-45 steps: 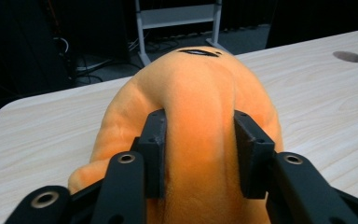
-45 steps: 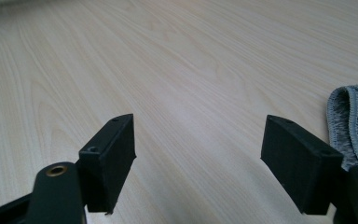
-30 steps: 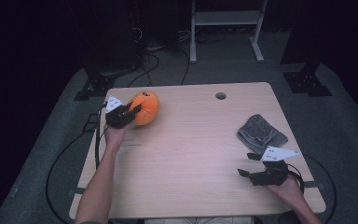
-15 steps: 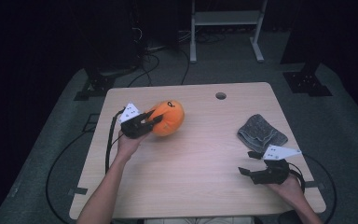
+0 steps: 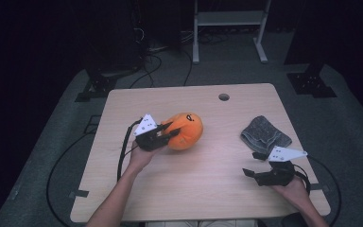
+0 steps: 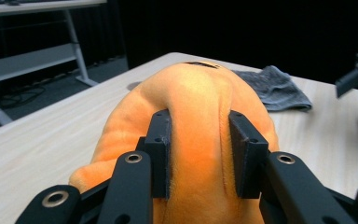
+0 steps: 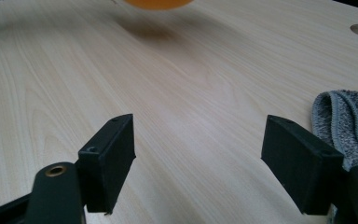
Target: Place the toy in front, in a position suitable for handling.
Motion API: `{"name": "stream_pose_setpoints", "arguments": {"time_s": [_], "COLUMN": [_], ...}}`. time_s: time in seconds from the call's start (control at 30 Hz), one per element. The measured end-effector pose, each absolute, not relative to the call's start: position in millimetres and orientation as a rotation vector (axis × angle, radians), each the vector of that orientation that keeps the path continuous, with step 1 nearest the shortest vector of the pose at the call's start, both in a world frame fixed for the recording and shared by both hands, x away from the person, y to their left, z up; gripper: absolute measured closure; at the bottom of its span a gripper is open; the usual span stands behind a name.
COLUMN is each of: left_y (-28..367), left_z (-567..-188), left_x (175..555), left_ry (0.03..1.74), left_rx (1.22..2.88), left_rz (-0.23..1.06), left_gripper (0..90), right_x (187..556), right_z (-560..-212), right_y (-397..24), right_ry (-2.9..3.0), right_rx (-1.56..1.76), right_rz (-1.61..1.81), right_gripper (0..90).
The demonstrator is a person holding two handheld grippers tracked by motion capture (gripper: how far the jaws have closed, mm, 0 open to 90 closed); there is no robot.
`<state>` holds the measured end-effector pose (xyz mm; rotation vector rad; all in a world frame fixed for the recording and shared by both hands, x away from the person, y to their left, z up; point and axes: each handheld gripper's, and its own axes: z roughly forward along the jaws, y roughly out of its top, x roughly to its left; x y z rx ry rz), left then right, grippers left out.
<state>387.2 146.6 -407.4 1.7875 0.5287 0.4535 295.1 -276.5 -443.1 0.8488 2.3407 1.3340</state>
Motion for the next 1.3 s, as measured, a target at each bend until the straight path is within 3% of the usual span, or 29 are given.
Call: {"name": "stream_pose_setpoints", "arguments": {"time_s": [1.3], "left_y": [93], "left_z": [-439], "left_x": [355], "left_ry": [0.366], "left_rx": [1.912], "left_rz": [0.328], "left_gripper": [64.2], "right_x": [298], "right_z": [-438], "right_y": [-291], "right_ry": [2.246], "right_rx": [0.906], "right_rz": [1.328], "right_gripper": [24.6]}}
